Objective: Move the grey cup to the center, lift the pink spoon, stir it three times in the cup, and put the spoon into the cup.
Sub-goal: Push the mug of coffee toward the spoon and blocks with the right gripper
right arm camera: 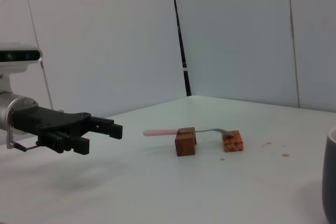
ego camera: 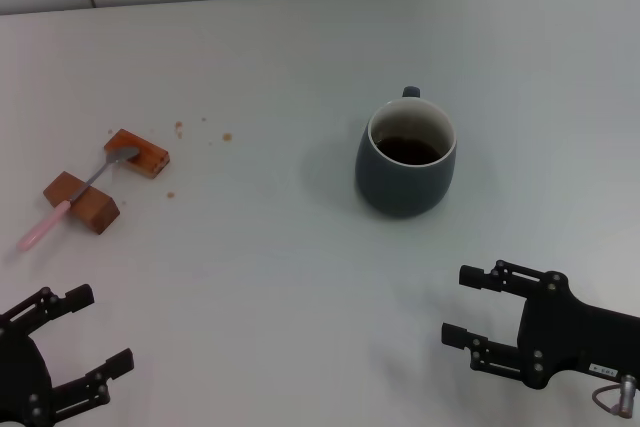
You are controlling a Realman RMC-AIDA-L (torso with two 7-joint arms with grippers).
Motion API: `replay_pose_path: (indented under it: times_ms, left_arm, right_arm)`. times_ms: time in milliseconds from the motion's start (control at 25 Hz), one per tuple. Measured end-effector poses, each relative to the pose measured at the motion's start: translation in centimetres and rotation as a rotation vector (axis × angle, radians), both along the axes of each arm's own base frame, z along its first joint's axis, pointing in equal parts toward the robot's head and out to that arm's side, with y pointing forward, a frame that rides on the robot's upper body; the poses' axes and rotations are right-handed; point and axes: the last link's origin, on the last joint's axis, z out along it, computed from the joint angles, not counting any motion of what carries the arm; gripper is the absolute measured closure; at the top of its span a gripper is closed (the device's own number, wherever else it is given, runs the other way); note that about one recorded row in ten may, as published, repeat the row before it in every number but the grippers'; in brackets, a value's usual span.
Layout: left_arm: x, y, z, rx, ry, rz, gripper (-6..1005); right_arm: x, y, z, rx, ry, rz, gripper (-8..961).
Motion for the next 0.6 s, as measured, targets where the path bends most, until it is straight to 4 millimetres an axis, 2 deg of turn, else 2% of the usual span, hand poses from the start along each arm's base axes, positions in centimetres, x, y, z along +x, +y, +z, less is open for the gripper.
replay_pose_path:
  times_ms: [600]
  left_arm:
    - [0.07, 0.03, -0.02, -0.003, -0.001, -0.004, 150]
  right_arm:
    - [-0.05, 0.08, 0.01, 0.003, 0.003, -0.001, 236]
